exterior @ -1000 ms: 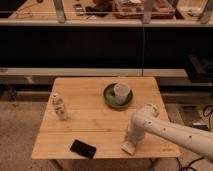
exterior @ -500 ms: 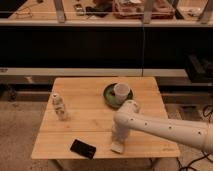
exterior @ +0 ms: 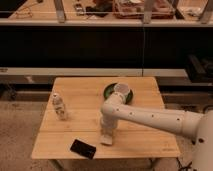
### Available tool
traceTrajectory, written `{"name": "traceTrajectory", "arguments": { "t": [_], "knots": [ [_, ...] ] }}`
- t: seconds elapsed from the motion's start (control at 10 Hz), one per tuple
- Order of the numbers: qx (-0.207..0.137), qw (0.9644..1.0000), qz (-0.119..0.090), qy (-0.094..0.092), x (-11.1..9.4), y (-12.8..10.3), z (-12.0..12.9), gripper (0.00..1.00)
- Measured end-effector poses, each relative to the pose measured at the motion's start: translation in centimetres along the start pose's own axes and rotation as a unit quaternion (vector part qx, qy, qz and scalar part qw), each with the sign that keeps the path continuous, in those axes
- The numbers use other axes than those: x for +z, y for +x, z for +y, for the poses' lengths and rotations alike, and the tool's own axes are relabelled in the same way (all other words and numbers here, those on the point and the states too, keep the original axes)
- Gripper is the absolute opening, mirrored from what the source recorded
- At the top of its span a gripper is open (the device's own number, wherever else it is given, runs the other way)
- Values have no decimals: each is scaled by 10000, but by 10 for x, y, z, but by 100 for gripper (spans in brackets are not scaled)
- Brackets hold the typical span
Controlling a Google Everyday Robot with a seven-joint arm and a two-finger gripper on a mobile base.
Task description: Wipe the white sponge on the table
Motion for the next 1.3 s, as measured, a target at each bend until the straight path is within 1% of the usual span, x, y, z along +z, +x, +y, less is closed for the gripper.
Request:
{"name": "traceTrajectory", "arguments": {
  "t": [0.1,0.2,0.3,0.5,0.6,0.8,0.9,1.0,1.2,1.3],
  "knots": [
    [-29,10000,15,7,-4,19,-6,0],
    [18,10000,54,5,-8,37,-7,0],
    [79,9999,88,-13,-11,50,-5,0],
    [379,9991,165,-45,-21,77,15,0],
    [645,9977,222,-50,-29,87,39,0],
    [1072,9938,306,-46,-41,94,74,0],
    [1451,9886,399,-8,-50,94,106,0],
    [1648,9853,438,5,-53,92,123,0],
    [2027,9782,450,-1,-55,77,162,0],
    [2100,9768,417,9,-53,66,172,0]
  ]
}}
